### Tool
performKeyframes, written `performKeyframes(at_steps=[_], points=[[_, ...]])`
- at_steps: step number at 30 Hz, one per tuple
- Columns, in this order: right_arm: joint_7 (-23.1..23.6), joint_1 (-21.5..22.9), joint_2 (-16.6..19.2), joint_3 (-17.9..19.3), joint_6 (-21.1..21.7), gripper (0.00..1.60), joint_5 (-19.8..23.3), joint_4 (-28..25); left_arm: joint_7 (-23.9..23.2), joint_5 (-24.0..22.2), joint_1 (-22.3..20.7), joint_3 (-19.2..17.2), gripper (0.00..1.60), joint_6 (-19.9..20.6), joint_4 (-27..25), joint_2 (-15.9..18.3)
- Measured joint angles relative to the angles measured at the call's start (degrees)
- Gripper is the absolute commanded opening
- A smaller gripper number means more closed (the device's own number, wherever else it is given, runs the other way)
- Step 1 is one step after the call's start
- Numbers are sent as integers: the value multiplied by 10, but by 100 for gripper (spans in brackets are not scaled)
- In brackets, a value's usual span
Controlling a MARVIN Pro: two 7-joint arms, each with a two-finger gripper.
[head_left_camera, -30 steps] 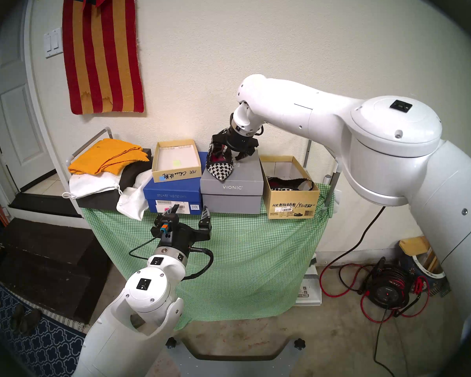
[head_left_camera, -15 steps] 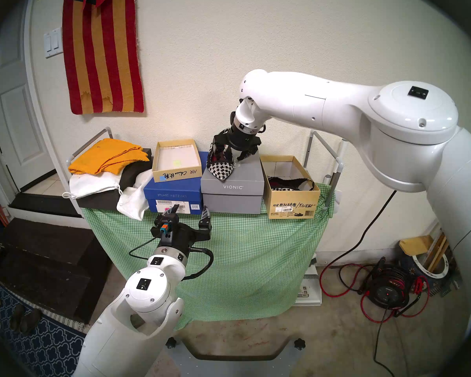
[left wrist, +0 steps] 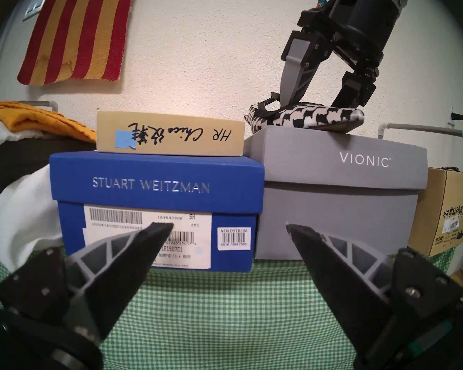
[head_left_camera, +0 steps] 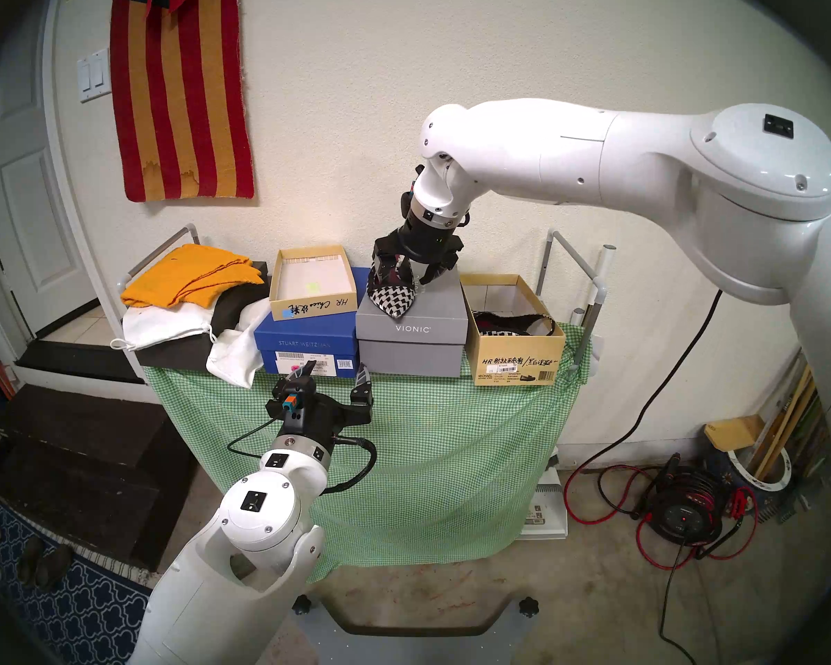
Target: Take shoe out of the box
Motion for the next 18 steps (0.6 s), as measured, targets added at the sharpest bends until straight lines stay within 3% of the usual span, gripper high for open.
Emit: performKeyframes(at_steps=[18], points=[[-23, 76, 80, 17, -16, 160, 9, -134, 0, 0, 0, 0, 160, 0, 0, 0]])
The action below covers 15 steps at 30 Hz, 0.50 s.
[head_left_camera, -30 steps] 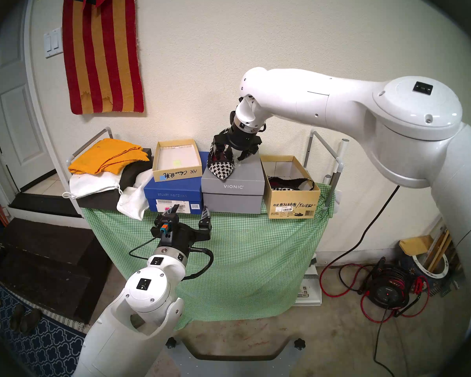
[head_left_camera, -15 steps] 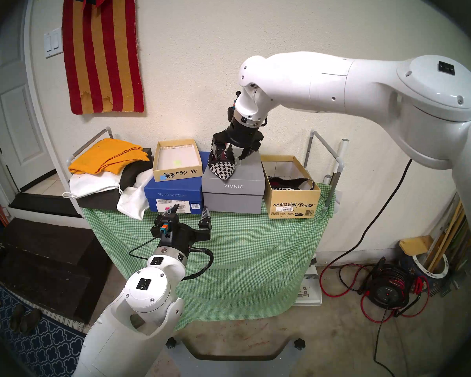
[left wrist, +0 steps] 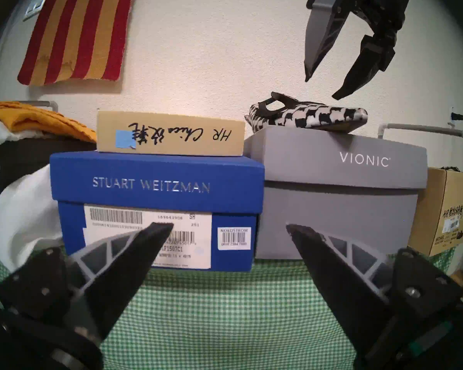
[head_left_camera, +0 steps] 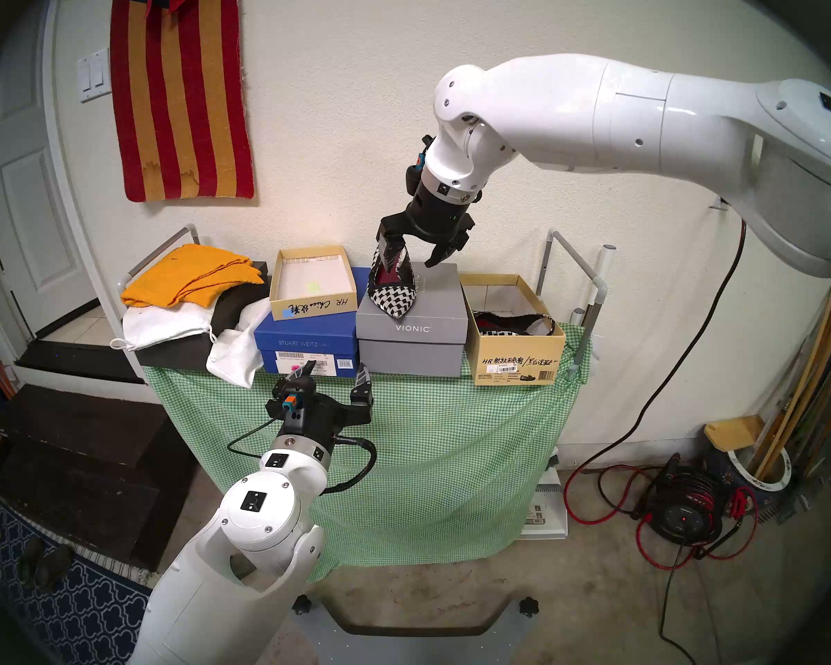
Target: Take shoe out of the box
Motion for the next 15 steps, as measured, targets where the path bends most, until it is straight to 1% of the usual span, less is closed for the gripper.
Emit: performKeyframes(at_steps=[5, 6, 15], points=[[-17, 20, 28, -1, -8, 160, 9, -35, 0, 0, 0, 0, 160, 0, 0, 0], [-26, 26, 36, -4, -7, 160, 17, -42, 0, 0, 0, 0, 160, 0, 0, 0], [-93, 51, 68, -45, 12, 160, 71, -45, 0, 0, 0, 0, 160, 0, 0, 0]])
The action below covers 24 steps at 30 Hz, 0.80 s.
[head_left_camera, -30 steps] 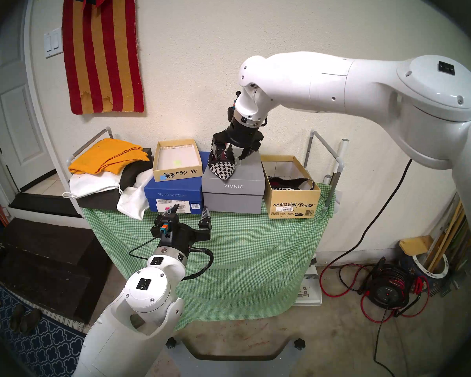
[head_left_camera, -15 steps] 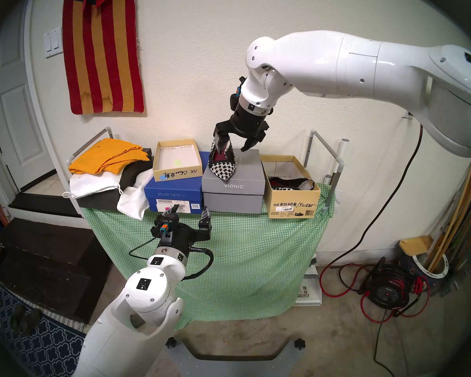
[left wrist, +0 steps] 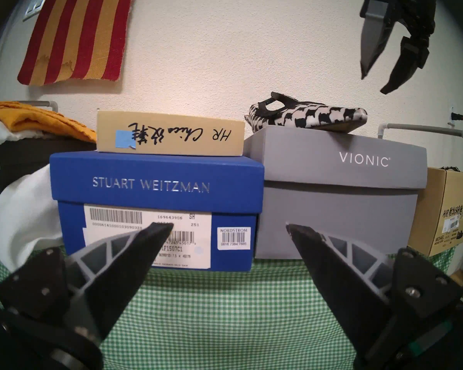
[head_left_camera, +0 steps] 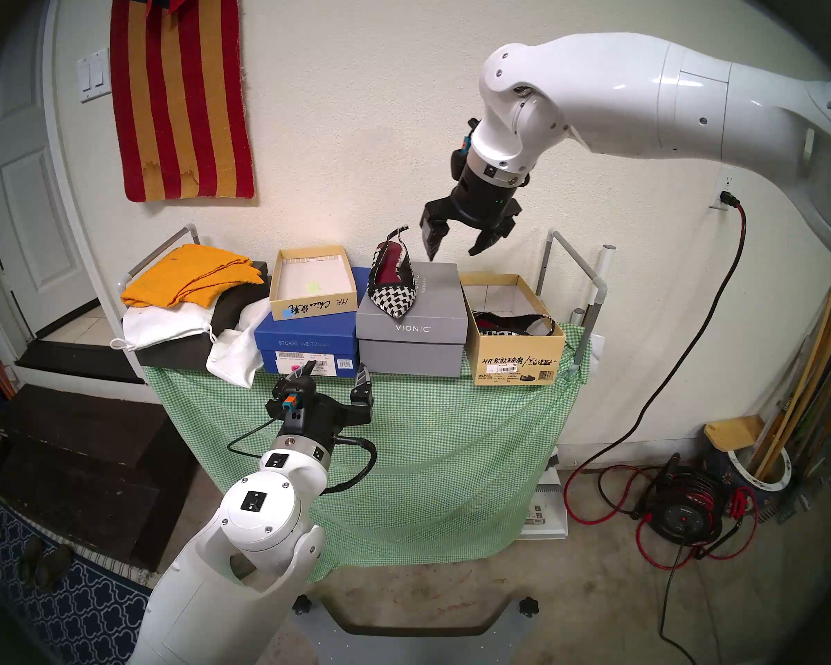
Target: Take shoe out of the box
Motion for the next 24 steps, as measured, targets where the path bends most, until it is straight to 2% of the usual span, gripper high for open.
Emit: performKeyframes(at_steps=[5, 9, 17, 24], points=[[-25, 12, 6, -31, 3, 160, 36, 9, 0, 0, 0, 0, 160, 0, 0, 0], [-26, 11, -6, -58, 4, 160, 49, 39, 0, 0, 0, 0, 160, 0, 0, 0], [-1, -29, -32, -79, 4, 160, 44, 112, 0, 0, 0, 0, 160, 0, 0, 0], [24, -81, -57, -94, 4, 160, 25, 185, 0, 0, 0, 0, 160, 0, 0, 0]])
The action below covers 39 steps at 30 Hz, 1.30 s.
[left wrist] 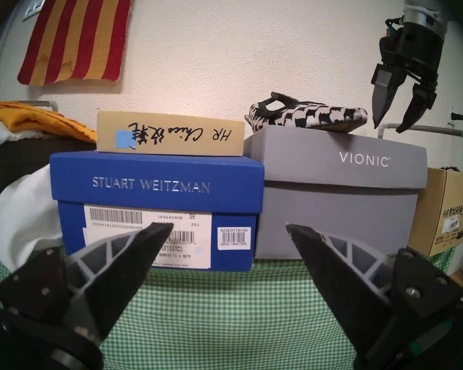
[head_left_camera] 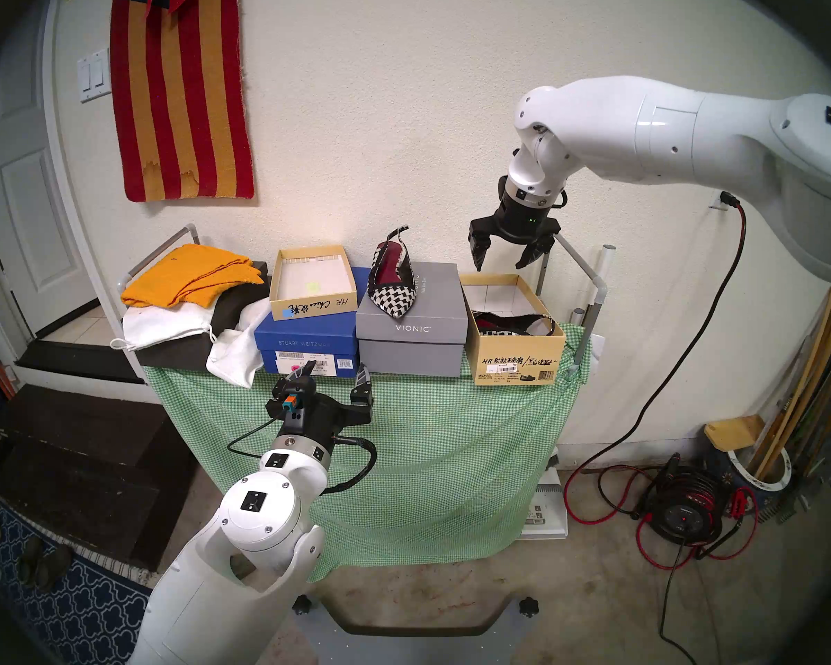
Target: Take shoe out of the box
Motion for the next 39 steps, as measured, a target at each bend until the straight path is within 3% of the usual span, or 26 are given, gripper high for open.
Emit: performKeyframes(at_steps=[19, 32, 33, 34, 39], points=[[75, -104, -40, -45, 0, 160, -37, 101, 0, 0, 0, 0, 160, 0, 0, 0], [146, -124, -47, -78, 0, 160, -74, 146, 0, 0, 0, 0, 160, 0, 0, 0], [149, -125, -48, -79, 1, 99, -75, 149, 0, 0, 0, 0, 160, 0, 0, 0], [155, -128, -49, -83, 1, 80, -81, 156, 0, 0, 0, 0, 160, 0, 0, 0], [167, -130, -51, -90, 1, 78, -89, 169, 0, 0, 0, 0, 160, 0, 0, 0]])
